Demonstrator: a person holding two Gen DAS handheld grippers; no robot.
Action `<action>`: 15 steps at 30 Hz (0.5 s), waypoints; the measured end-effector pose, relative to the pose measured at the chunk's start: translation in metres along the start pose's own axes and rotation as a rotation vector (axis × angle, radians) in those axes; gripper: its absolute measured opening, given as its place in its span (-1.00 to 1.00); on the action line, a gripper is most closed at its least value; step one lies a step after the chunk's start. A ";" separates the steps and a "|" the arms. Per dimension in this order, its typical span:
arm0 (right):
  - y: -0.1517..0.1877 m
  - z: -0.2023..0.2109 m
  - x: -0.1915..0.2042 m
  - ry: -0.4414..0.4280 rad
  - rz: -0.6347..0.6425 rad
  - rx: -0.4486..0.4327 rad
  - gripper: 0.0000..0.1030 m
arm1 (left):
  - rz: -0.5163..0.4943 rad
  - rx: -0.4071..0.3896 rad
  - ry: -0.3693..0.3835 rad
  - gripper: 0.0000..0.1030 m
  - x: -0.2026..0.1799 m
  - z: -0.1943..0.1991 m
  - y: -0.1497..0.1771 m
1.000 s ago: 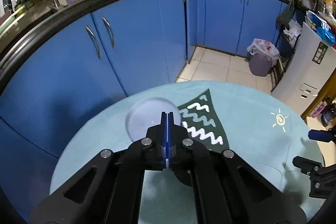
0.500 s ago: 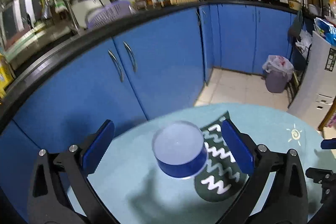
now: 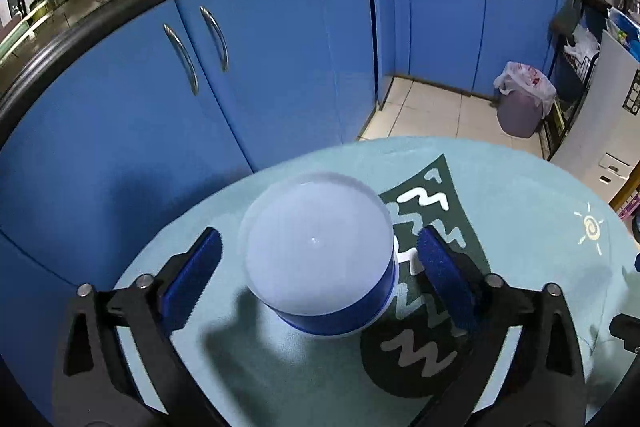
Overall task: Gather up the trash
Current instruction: 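Close the left tool around the blue paper cup and lift it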
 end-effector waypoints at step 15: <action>0.001 0.009 -0.004 0.011 -0.001 -0.018 0.20 | -0.007 -0.006 0.018 0.49 -0.009 0.019 0.006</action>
Point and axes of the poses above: each gripper's, at about its wrist camera, not at the fingertips, and z roughly against the way its jaws point, x to its left, y to its underside, the point moved 4 cm from there along -z, roughly the way its jaws point, and after that the axes turned 13 degrees about -z, right-handed, at the moved point
